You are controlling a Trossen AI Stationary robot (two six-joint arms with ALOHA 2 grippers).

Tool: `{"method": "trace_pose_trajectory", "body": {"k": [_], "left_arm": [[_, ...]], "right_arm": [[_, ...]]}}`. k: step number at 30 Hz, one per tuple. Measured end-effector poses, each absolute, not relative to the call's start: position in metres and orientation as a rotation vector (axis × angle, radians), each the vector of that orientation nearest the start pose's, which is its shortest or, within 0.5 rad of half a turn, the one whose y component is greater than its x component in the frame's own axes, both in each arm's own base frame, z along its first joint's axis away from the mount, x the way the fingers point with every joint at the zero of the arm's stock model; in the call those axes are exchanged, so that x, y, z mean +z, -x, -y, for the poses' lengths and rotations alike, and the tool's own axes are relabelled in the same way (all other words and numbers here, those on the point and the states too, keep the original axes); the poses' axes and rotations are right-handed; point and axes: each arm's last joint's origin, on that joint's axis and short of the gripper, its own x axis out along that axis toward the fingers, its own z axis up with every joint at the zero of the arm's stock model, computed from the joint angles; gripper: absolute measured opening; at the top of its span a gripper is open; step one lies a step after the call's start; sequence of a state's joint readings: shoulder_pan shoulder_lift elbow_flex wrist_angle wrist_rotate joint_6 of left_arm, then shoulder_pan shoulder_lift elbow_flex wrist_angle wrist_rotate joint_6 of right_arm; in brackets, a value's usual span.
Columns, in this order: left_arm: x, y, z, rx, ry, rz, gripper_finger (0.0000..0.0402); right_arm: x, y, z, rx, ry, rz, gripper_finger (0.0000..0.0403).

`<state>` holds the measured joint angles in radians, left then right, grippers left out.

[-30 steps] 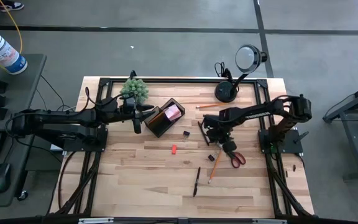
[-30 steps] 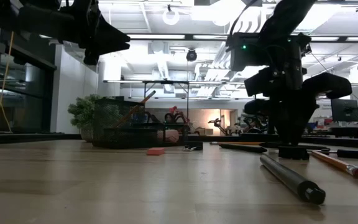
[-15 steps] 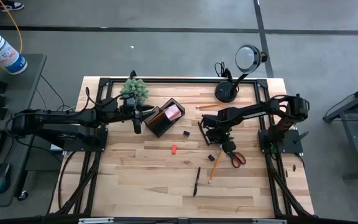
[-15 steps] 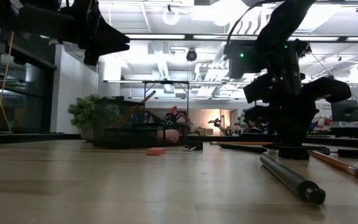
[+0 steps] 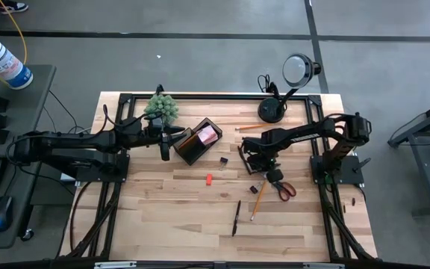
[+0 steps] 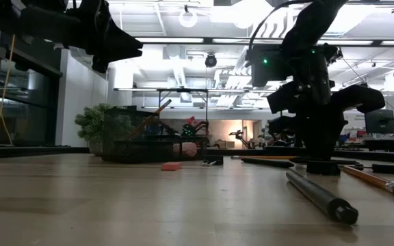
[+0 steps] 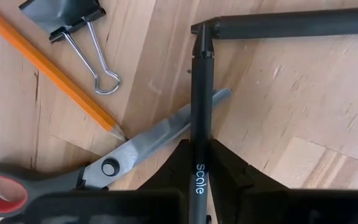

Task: Pick and place office supplies into organizer
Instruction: Put the top right black pen into the black desk organizer

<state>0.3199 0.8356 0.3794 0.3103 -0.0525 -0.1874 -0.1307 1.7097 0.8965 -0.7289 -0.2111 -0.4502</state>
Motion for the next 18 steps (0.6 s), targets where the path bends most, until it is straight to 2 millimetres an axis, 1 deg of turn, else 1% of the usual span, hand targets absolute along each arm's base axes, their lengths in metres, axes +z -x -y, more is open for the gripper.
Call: {"method": "trace_pose_trajectory", "body": {"k": [4, 10, 14, 16, 18], "left_arm": [[0.231, -0.175, -0.06, 0.384, 0.205, -0.11, 0.0113], [0.231, -0.175, -0.06, 0.384, 0.205, -0.11, 0.0113], [0.232, -0.174, -0.059, 0.373, 0.205, -0.104, 0.0113], [0.233, -0.174, -0.058, 0.359, 0.205, -0.098, 0.0113], [0.235, -0.172, -0.058, 0.342, 0.204, -0.088, 0.0113]], "right_arm": [[0.138, -0.275, 0.03, 0.4, 0.101, -1.472, 0.0023], [0.165, -0.294, 0.044, 0.355, 0.097, -1.393, 0.0023], [0.191, -0.313, 0.059, 0.297, 0.106, -1.277, 0.0023], [0.208, -0.325, 0.069, 0.244, 0.105, -1.183, 0.0023], [0.226, -0.339, 0.08, 0.171, 0.087, -1.051, 0.0023]]}}
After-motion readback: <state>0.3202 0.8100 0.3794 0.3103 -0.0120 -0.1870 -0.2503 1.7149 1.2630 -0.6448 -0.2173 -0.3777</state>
